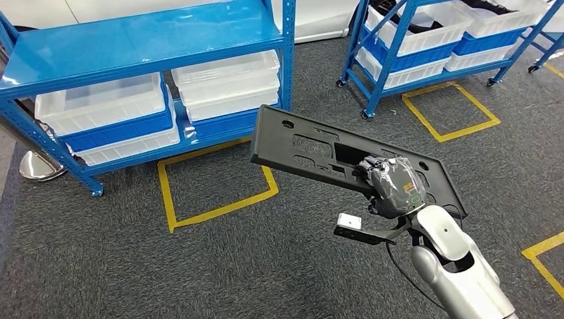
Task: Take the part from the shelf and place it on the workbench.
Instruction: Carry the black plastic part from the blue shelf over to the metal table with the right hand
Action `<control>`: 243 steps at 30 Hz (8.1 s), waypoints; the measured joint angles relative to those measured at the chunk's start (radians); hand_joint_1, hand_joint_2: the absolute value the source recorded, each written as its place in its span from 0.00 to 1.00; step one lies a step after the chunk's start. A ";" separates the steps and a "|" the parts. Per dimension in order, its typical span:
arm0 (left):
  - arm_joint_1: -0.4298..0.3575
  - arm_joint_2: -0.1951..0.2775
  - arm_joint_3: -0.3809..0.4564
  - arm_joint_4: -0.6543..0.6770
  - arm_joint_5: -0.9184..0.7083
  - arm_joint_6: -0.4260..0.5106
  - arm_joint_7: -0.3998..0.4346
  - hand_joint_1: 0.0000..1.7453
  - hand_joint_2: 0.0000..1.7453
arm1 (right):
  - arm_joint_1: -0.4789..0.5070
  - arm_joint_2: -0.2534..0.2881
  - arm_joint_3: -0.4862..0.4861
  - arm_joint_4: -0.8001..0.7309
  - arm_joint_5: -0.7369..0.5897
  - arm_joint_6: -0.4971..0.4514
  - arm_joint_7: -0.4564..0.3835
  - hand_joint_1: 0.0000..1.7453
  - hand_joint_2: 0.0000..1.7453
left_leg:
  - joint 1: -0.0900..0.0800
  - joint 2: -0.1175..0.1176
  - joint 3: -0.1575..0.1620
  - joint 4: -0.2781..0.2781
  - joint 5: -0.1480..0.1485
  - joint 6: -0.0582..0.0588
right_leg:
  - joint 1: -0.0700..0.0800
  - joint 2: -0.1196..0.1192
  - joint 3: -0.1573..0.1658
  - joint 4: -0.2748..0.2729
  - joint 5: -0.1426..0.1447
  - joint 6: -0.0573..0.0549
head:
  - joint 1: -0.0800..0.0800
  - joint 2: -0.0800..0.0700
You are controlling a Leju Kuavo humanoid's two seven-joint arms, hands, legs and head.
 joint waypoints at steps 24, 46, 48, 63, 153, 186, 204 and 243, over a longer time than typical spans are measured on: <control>0.006 -0.004 0.014 -0.010 0.000 -0.006 0.010 0.00 1.00 | -0.012 -0.007 0.000 0.028 0.260 -0.056 0.112 1.00 1.00 | 0.011 -0.063 0.005 -0.009 -0.001 0.026 | -0.019 0.048 -0.157 0.256 -0.077 0.030 | 0.009 0.000; 0.002 -0.010 0.024 -0.014 0.000 -0.007 0.014 0.00 1.00 | -0.037 -0.024 0.000 0.044 0.355 -0.064 0.149 1.00 1.00 | 0.004 -0.163 -0.012 0.019 -0.018 0.012 | -0.003 0.164 -0.047 0.009 0.038 -0.013 | 0.008 0.000; 0.001 -0.011 0.024 -0.014 0.000 -0.007 0.014 0.00 1.00 | -0.036 -0.033 0.000 0.045 0.355 -0.064 0.150 1.00 1.00 | 0.006 -0.141 -0.005 0.007 -0.009 0.021 | -0.004 0.152 -0.052 0.015 0.034 -0.001 | 0.009 0.000; 0.001 -0.013 0.025 -0.015 0.000 -0.009 0.014 0.00 1.00 | -0.047 -0.061 -0.002 0.048 0.349 -0.058 0.155 1.00 1.00 | 0.000 -0.001 0.024 -0.002 -0.033 -0.007 | -0.006 0.014 -0.025 -0.005 0.031 -0.004 | 0.015 0.000; 0.003 -0.031 0.049 -0.043 0.000 -0.026 0.013 0.00 1.00 | -0.010 -0.172 -0.134 -0.003 0.342 -0.005 0.170 1.00 1.00 | -0.009 0.004 0.013 0.001 -0.018 0.019 | 0.003 -0.005 -0.025 -0.003 0.031 0.002 | 0.029 0.000; 0.002 -0.034 0.062 -0.053 0.000 -0.026 0.027 0.00 1.00 | 0.018 -0.154 -0.143 0.008 0.350 0.000 0.171 1.00 1.00 | -0.002 -0.010 0.013 0.016 -0.031 0.001 | -0.011 0.016 -0.023 -0.004 0.030 -0.008 | 0.030 0.000; 0.002 -0.043 0.074 -0.059 0.000 -0.038 0.052 0.00 1.00 | 0.038 -0.108 -0.125 0.031 0.378 -0.026 0.188 1.00 1.00 | 0.003 -0.104 -0.009 -0.018 0.032 0.040 | -0.006 0.077 -0.080 0.115 -0.040 0.015 | 0.034 0.000; -0.009 -0.039 0.074 -0.057 0.000 -0.053 0.071 0.00 1.00 | -0.083 -0.023 -0.050 0.093 0.457 0.011 0.211 1.00 1.00 | 0.005 -0.060 -0.007 0.000 0.011 0.011 | -0.029 0.031 -0.013 0.005 0.025 0.028 | 0.039 0.000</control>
